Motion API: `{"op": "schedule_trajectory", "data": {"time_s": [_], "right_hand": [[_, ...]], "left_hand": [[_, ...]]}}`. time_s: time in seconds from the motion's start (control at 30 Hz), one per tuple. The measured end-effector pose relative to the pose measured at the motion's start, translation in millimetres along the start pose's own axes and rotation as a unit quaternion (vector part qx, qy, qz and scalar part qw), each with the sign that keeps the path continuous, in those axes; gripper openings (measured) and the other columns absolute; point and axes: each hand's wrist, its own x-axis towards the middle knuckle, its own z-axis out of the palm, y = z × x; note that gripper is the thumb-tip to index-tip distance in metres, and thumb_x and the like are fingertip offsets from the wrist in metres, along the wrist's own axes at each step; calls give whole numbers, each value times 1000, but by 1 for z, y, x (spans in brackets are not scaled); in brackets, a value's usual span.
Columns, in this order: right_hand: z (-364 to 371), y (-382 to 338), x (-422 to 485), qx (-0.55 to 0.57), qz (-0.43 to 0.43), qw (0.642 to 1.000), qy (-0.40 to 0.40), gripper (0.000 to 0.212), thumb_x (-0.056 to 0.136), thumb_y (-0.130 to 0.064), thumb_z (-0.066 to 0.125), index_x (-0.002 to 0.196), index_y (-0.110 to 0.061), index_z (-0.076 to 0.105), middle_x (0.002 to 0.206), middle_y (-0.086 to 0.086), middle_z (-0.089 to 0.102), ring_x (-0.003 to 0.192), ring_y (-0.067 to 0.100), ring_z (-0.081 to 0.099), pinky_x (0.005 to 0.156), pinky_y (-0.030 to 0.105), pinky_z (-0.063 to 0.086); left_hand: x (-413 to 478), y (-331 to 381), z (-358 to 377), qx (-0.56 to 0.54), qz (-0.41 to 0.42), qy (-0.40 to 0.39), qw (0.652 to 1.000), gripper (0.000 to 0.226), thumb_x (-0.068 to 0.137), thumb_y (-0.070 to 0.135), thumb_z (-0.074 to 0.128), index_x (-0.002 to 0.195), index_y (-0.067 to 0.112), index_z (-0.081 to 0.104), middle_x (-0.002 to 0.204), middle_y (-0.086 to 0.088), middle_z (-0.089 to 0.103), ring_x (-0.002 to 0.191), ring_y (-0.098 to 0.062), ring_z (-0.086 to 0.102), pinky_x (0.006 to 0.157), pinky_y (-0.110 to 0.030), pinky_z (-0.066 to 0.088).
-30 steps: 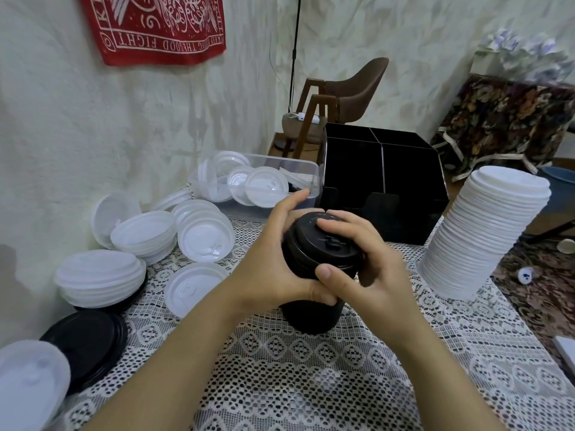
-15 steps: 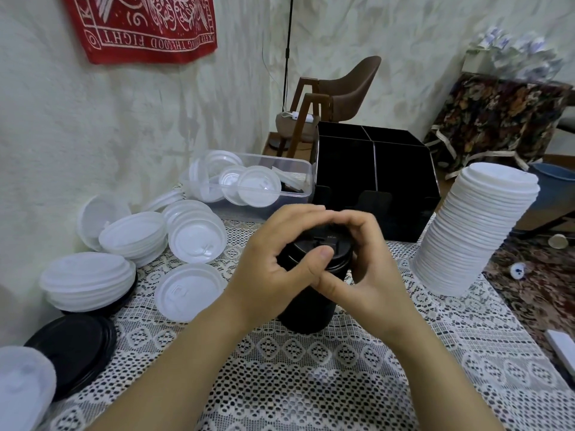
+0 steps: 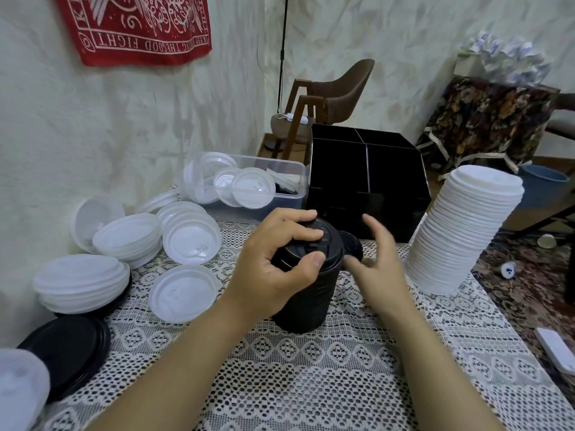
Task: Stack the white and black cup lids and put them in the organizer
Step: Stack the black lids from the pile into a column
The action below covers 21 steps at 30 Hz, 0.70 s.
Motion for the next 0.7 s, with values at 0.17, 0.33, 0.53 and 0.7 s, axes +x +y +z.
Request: {"op": "schedule_trajectory", "data": {"time_s": [0.17, 0.33, 0.53, 0.7], "right_hand": [[11, 4, 6, -208, 21, 971, -112, 79, 92, -50, 55, 154, -39, 7, 164, 0, 3, 151, 18, 2, 122, 43, 9], [16, 8, 8, -289, 0, 950, -121, 62, 96, -48, 49, 151, -40, 21, 164, 8, 8, 150, 24, 4, 120, 45, 11], [19, 18, 14, -232, 14, 970, -63, 37, 91, -42, 59, 124, -32, 48, 141, 8, 45, 132, 29, 37, 107, 49, 36], [17, 19, 13, -159, 0, 987, -8, 17, 90, -32, 65, 104, -25, 57, 110, -3, 54, 107, 19, 50, 89, 36, 47]], "left_hand": [[0, 0, 0, 1, 3, 0, 1000, 21, 78, 30, 62, 99, 25, 65, 119, 5, 60, 113, -5, 58, 96, -17, 41], [0, 0, 0, -1, -1, 0, 1000, 21, 79, 30, 61, 98, 26, 65, 119, 4, 60, 114, -6, 57, 97, -18, 42], [0, 1, 0, 0, -4, 1, 1000, 20, 79, 31, 61, 98, 26, 65, 119, 5, 60, 114, -6, 57, 97, -19, 42], [0, 1, 0, 6, 0, 0, 1000, 19, 79, 30, 61, 97, 25, 65, 119, 5, 60, 115, -5, 57, 97, -18, 42]]}}
